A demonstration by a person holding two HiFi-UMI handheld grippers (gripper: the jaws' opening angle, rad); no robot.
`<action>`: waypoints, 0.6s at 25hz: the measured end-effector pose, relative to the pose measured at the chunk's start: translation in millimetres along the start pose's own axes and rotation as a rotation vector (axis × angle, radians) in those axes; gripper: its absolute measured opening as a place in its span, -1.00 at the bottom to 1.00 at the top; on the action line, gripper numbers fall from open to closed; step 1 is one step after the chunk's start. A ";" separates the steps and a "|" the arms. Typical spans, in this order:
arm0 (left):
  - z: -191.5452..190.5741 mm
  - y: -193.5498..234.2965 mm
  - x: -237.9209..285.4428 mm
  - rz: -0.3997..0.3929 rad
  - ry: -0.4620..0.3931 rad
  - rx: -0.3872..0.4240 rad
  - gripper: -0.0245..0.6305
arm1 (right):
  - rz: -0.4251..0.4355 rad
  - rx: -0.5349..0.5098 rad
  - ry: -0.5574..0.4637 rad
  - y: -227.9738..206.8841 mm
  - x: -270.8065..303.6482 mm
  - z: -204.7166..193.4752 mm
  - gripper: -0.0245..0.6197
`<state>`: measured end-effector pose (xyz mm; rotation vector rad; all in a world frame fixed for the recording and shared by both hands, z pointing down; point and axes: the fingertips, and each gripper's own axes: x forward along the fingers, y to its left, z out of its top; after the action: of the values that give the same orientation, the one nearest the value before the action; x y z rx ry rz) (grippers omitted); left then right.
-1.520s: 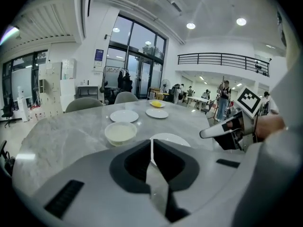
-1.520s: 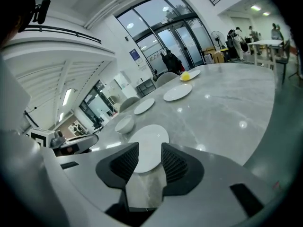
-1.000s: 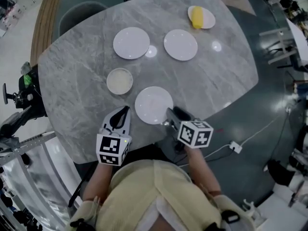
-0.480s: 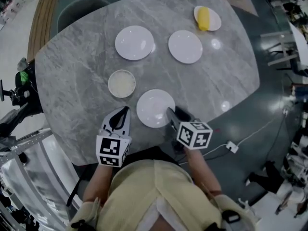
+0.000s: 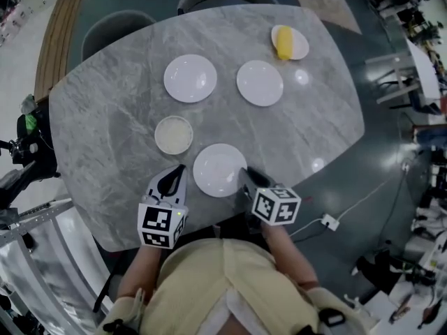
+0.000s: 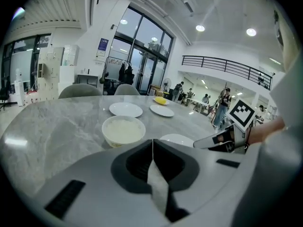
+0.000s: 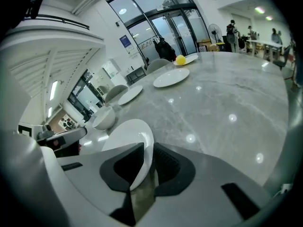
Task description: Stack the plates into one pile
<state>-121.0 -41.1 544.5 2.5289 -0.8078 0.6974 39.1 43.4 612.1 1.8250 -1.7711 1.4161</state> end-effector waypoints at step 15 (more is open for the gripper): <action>33.1 -30.7 8.4 0.198 -0.029 -0.015 -0.92 | 0.490 -0.008 0.034 45.9 -41.6 48.2 -0.89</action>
<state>-84.9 -38.0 516.3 2.4733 -1.0798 0.7142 29.9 23.8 536.6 1.4041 -2.3062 1.5782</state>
